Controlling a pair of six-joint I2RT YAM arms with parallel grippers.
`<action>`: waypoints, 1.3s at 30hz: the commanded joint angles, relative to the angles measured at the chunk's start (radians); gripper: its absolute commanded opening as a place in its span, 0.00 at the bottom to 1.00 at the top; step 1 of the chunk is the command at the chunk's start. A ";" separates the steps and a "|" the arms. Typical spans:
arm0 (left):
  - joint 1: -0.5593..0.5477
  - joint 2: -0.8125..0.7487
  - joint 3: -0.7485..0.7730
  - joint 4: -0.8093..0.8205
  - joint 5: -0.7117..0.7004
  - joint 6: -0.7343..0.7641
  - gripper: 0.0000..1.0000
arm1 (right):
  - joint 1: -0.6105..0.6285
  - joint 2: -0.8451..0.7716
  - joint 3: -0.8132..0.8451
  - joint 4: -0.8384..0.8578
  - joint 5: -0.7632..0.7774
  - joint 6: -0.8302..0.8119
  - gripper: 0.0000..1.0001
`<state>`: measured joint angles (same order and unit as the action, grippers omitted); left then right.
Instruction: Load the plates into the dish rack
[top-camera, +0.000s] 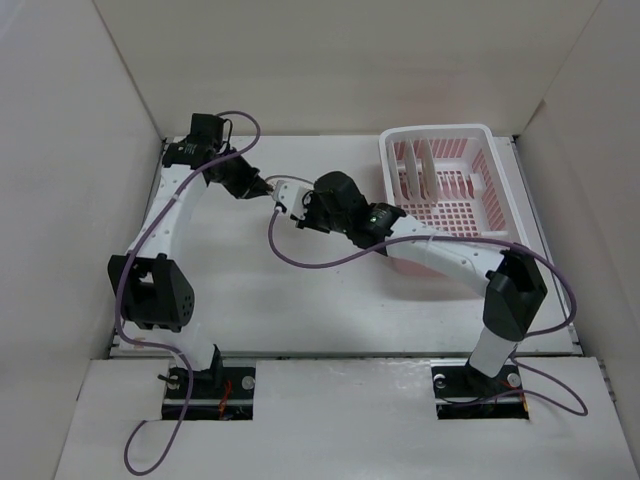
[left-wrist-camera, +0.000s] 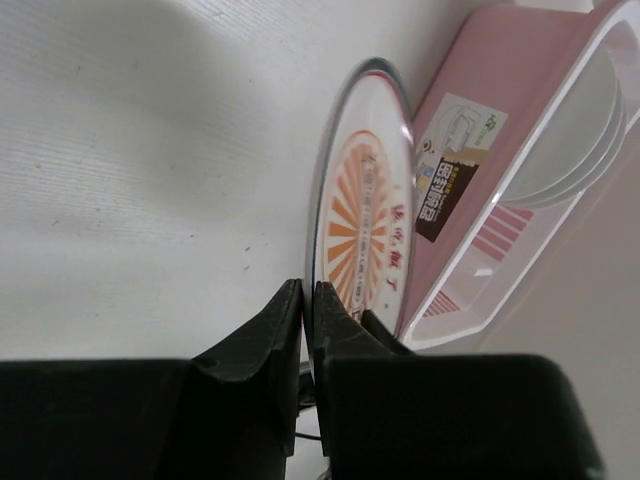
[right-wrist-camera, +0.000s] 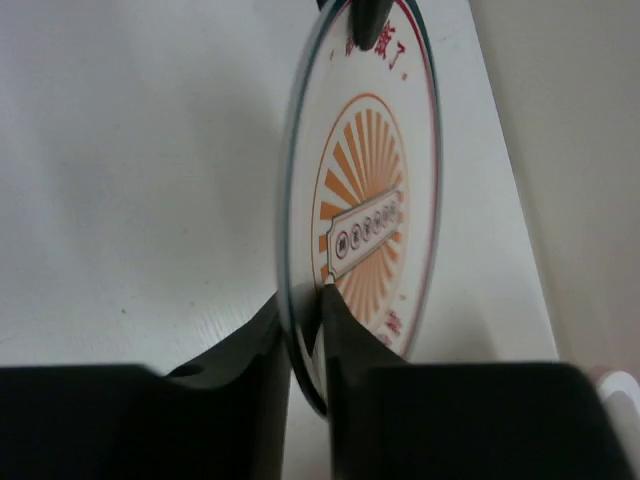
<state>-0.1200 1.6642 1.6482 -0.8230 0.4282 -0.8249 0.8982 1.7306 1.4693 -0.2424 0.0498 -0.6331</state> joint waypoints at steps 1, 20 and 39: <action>0.023 -0.077 -0.004 0.057 0.069 -0.020 0.00 | 0.010 -0.002 0.052 0.061 -0.002 0.026 0.16; 0.082 -0.222 -0.168 0.562 0.140 -0.017 1.00 | -0.007 -0.078 0.080 0.109 0.062 0.154 0.00; 0.082 -0.239 -0.410 0.582 -0.048 0.139 1.00 | -0.863 -0.395 -0.041 0.143 -0.393 0.624 0.00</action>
<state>-0.0429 1.4284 1.2495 -0.3073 0.3569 -0.7128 0.0563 1.3033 1.4555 -0.1444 -0.1928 -0.0444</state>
